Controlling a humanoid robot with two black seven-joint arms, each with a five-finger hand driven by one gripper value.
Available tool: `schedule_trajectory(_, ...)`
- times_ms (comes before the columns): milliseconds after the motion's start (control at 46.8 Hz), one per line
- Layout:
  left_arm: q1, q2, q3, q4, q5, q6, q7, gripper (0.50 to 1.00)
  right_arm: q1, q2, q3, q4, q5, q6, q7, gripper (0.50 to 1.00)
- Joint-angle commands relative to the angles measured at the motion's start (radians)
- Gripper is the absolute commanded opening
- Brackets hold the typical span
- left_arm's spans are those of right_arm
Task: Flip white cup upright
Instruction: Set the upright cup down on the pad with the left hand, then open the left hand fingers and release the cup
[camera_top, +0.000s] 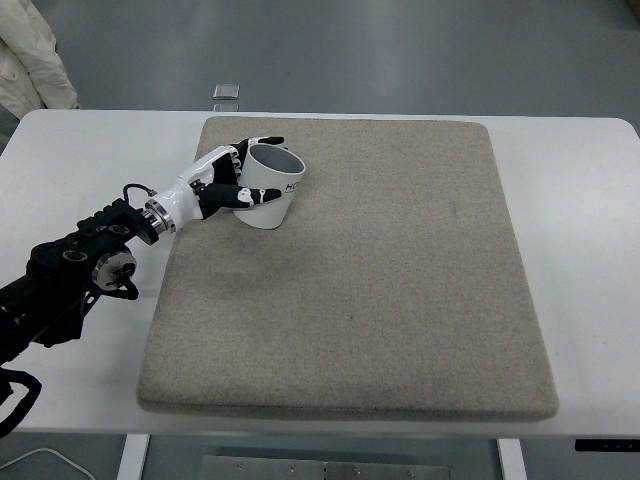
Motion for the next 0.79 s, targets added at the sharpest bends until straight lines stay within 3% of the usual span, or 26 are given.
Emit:
schedule_trajectory(0,0.0,0.002,0.0,0.0,0.0,0.0,0.0,0.966,0.001,0.0,-0.001,0.0,0.0,0.0,0.0,0.93)
schedule_trajectory(149,0.0,0.005,0.001,-0.016,0.001,-0.001,0.0,0.994,0.001,0.0,-0.001,0.001,0.0,0.0,0.0,0.93)
schedule_trajectory(555,-0.008,0.012,0.0,-0.034,-0.01,-0.006,0.0,0.994,-0.001,0.0,-0.001,0.003,0.0,-0.001,0.0,0.93)
schedule_trajectory(769,-0.008,0.064,-0.012,-0.112,-0.01,-0.006,0.0,0.994,0.001,0.0,-0.001,0.005,0.0,0.0,0.0,0.93)
